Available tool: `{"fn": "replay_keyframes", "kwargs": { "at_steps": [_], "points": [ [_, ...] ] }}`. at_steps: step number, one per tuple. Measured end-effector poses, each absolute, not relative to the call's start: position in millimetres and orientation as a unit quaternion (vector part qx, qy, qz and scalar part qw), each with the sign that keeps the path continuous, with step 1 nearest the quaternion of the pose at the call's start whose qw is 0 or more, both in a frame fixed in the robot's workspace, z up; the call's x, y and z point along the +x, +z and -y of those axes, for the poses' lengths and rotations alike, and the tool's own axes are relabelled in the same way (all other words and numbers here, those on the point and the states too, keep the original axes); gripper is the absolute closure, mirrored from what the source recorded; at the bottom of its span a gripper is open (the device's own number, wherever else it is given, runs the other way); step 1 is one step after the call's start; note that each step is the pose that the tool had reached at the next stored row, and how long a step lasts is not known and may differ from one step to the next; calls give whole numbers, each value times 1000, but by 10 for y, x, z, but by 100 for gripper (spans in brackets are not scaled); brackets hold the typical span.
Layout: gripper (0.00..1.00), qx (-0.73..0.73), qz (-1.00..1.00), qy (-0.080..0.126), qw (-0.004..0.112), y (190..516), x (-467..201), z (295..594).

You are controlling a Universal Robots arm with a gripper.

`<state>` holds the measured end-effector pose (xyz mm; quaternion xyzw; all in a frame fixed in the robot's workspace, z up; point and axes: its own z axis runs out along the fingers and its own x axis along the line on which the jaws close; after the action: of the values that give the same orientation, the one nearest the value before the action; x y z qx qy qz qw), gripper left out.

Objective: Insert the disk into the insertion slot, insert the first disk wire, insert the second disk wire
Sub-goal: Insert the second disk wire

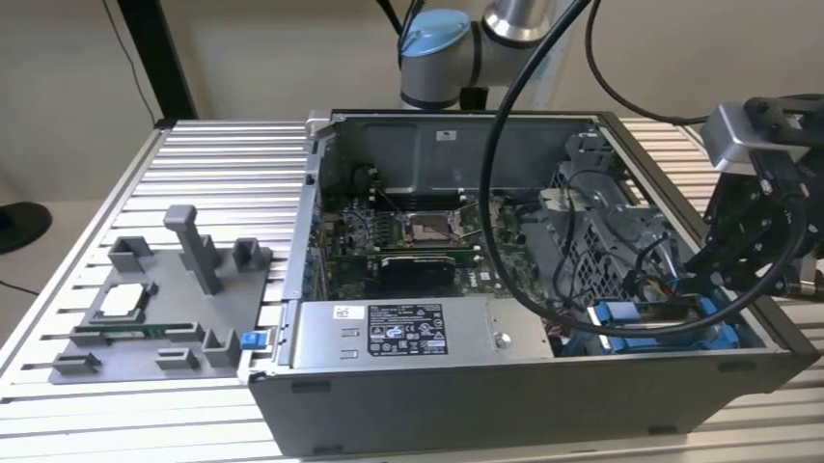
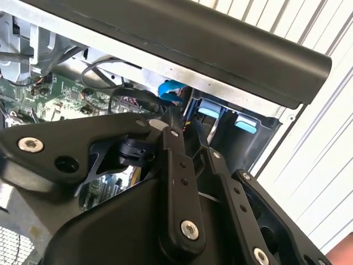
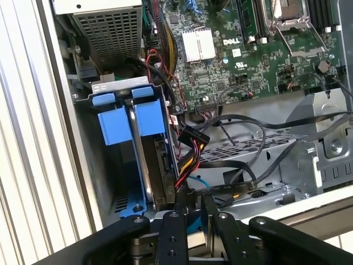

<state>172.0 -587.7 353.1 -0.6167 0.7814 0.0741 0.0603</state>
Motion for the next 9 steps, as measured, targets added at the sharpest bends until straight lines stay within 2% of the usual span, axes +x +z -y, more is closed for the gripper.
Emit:
{"fn": "replay_keyframes", "kwargs": {
  "at_steps": [1, 2, 7, 8, 9],
  "points": [
    [0, -617, -781, 74, 60, 3530, 1720, 5877],
    [100, -617, -781, 74, 60, 3530, 1720, 5877],
    [100, -617, -781, 74, 60, 3530, 1720, 5877],
    [0, -617, -781, 74, 60, 3530, 1720, 5877],
    [0, -617, -781, 74, 60, 3530, 1720, 5877]
  ]
}}
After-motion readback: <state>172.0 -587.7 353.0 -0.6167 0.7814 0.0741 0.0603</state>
